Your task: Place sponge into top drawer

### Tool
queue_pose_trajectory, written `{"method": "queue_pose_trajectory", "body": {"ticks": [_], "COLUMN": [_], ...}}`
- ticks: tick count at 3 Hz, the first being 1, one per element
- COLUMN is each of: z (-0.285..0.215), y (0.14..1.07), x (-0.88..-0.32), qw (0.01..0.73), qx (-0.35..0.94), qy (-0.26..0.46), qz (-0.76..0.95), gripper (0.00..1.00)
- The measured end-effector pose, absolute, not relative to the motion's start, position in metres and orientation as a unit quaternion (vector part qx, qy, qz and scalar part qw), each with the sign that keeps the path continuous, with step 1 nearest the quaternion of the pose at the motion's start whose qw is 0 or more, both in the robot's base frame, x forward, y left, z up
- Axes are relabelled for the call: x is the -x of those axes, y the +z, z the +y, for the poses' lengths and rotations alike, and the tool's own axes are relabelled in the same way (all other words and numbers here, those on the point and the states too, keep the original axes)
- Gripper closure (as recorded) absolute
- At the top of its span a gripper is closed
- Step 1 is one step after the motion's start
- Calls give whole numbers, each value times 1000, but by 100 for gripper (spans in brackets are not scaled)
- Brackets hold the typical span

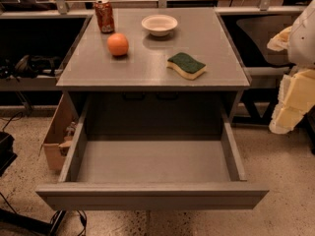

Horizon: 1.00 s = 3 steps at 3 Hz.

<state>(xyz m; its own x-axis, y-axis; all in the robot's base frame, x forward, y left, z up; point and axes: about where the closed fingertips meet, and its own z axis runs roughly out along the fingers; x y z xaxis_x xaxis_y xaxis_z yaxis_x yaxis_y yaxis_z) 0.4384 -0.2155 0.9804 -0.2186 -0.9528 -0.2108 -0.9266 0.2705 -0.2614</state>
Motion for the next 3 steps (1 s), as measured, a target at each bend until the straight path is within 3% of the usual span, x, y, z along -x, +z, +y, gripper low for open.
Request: {"method": "queue_pose_trajectory", "body": {"ticks": [2,3], "z": [-218,-220], "y": [983,982], "x": [-443,-491], "qw": [180,241], "qx": [593,580], "qy": [-45,-29], "qz": [784,778], "gripper": [0,0]}}
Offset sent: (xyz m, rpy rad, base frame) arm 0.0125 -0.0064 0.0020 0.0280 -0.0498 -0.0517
